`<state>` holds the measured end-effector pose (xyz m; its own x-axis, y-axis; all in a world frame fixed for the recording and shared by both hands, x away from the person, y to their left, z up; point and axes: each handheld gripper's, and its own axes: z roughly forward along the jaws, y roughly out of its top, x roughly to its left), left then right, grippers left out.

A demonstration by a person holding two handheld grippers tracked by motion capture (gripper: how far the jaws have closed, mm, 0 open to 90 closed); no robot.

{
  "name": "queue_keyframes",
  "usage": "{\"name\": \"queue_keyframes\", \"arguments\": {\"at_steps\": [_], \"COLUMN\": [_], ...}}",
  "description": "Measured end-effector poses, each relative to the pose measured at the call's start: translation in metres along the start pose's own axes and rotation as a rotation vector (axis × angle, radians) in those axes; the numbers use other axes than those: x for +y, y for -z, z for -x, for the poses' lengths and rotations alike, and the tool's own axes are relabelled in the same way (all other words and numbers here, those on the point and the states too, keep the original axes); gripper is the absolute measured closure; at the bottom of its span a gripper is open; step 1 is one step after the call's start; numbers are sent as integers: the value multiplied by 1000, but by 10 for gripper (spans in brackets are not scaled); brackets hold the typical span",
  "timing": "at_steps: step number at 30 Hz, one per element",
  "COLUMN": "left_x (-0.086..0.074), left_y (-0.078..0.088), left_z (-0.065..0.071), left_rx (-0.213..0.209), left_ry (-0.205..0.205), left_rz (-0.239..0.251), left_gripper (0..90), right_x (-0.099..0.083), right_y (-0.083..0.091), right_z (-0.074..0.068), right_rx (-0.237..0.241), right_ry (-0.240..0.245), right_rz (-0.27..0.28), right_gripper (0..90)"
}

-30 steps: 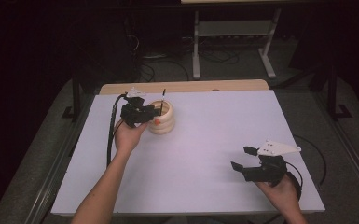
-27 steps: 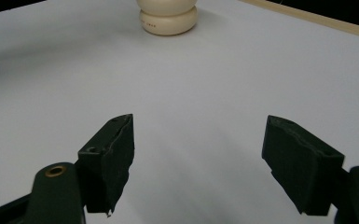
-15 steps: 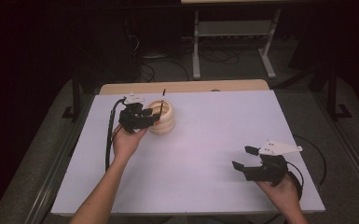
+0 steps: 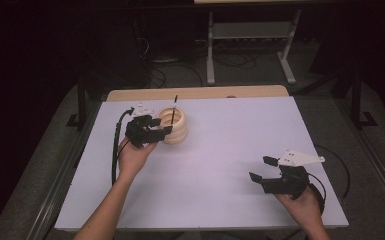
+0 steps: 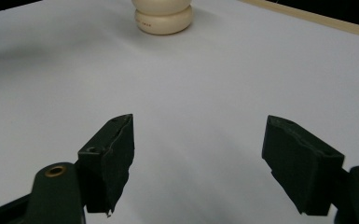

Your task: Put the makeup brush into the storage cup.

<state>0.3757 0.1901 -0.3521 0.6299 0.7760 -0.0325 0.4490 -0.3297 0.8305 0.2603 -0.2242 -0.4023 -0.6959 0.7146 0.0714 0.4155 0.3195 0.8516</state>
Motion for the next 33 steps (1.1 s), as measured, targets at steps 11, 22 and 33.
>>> {"name": "queue_keyframes", "arguments": {"at_steps": [11,22,33], "left_x": [-14,-24,-33], "left_y": [3,7,10], "left_z": [4,11,19], "left_rx": [-22,-42,-53], "left_ry": [14,12,12], "left_rz": [6,5,1], "left_gripper": [372,328,270], "right_x": [-1,-1,-2], "right_y": [0,0,0], "right_z": [1,2,2], "right_rx": [-10,-18,-22], "right_ry": [-7,-7,-7], "right_rz": [1,1,-6], "right_gripper": [232,230,230]}}
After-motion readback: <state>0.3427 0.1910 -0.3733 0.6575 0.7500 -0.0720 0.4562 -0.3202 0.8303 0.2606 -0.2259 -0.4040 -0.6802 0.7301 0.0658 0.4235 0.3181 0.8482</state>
